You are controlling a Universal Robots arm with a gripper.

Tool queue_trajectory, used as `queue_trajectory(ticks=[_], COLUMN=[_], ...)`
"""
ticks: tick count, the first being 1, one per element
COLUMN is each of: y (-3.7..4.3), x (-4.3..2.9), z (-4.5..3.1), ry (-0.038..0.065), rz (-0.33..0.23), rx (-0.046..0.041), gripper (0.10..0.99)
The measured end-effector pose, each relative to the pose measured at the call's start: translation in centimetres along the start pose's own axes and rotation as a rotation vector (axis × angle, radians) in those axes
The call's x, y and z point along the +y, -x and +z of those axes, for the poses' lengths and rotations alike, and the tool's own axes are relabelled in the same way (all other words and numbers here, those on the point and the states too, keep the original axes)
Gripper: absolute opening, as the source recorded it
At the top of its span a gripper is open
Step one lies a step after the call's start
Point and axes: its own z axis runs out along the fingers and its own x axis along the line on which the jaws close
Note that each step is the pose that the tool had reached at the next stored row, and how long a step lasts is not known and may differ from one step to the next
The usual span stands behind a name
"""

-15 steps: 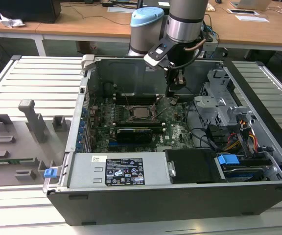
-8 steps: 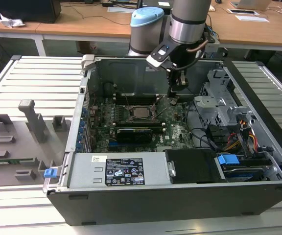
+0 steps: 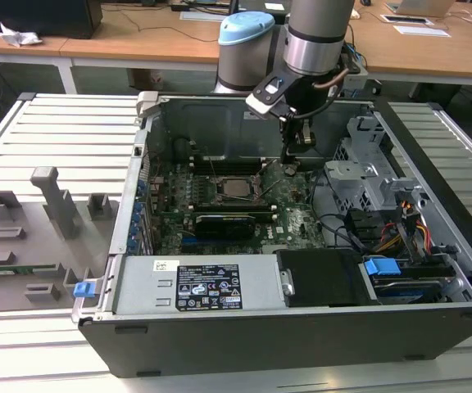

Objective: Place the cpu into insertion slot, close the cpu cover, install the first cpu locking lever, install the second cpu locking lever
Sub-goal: 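Close the cpu cover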

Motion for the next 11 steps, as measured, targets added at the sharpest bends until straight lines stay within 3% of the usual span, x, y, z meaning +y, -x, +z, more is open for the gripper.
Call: queue_trajectory(ticks=[5,11], y=[0.00,0.01], x=[0.03,0.19], z=[0.19,0.48], ry=[0.000,0.000], rz=[0.000,0.000], rx=[0.0002,-0.0068], gripper=[0.106,0.106])
